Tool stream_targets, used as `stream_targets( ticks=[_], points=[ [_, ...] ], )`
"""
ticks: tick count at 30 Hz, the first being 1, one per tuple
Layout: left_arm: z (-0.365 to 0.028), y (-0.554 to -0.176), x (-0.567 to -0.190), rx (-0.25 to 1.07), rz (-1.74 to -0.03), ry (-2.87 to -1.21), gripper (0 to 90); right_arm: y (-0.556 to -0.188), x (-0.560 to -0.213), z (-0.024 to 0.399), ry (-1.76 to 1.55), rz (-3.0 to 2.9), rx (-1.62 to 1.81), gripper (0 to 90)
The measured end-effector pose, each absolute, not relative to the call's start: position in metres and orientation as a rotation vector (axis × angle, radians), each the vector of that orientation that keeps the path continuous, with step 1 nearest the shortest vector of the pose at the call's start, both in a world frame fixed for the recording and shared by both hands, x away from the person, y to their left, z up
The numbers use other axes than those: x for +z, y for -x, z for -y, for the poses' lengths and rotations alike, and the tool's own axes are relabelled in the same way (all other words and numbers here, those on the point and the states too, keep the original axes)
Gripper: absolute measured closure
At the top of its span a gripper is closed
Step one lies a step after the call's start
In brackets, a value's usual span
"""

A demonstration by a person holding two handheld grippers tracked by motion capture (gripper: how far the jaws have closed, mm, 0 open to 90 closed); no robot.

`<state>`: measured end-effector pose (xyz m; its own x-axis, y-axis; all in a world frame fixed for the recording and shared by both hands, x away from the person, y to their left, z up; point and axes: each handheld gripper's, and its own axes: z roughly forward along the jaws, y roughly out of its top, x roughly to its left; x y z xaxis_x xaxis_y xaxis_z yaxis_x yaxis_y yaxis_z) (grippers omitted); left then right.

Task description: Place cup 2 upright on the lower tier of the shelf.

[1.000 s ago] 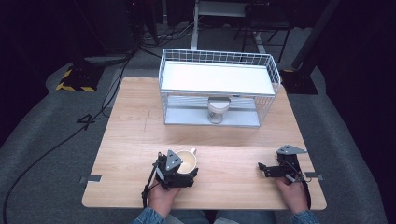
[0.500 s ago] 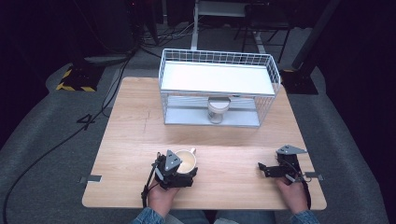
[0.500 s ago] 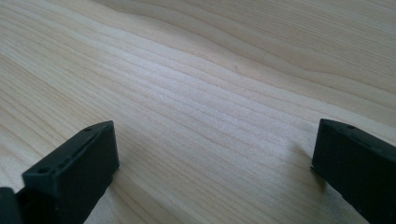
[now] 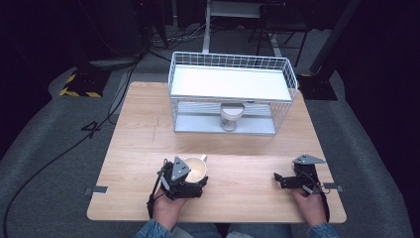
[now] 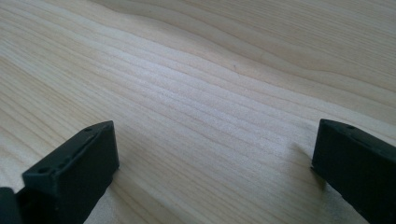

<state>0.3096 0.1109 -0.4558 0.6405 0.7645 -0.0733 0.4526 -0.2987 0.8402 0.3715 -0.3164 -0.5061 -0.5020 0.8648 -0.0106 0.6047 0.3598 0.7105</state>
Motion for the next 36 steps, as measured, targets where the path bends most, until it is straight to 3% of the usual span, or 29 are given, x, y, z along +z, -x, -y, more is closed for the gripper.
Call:
stream_targets(
  ticks=[12, 18, 36],
  points=[
    [-0.119, -0.316, -0.425, 0.428, -0.913, -1.959, 9.3, -0.372, -0.506, 0.316, -1.285, -2.244, 0.927, 0.3],
    [-0.121, -0.324, -0.404, 0.343, -0.895, -1.943, 9.3, -0.372, -0.506, 0.316, -1.285, -2.244, 0.928, 0.3],
    [-0.118, -0.348, -0.355, 0.405, -0.835, -1.952, 9.3, -0.371, -0.506, 0.316, -1.292, -2.238, 0.925, 0.2]
  ],
)
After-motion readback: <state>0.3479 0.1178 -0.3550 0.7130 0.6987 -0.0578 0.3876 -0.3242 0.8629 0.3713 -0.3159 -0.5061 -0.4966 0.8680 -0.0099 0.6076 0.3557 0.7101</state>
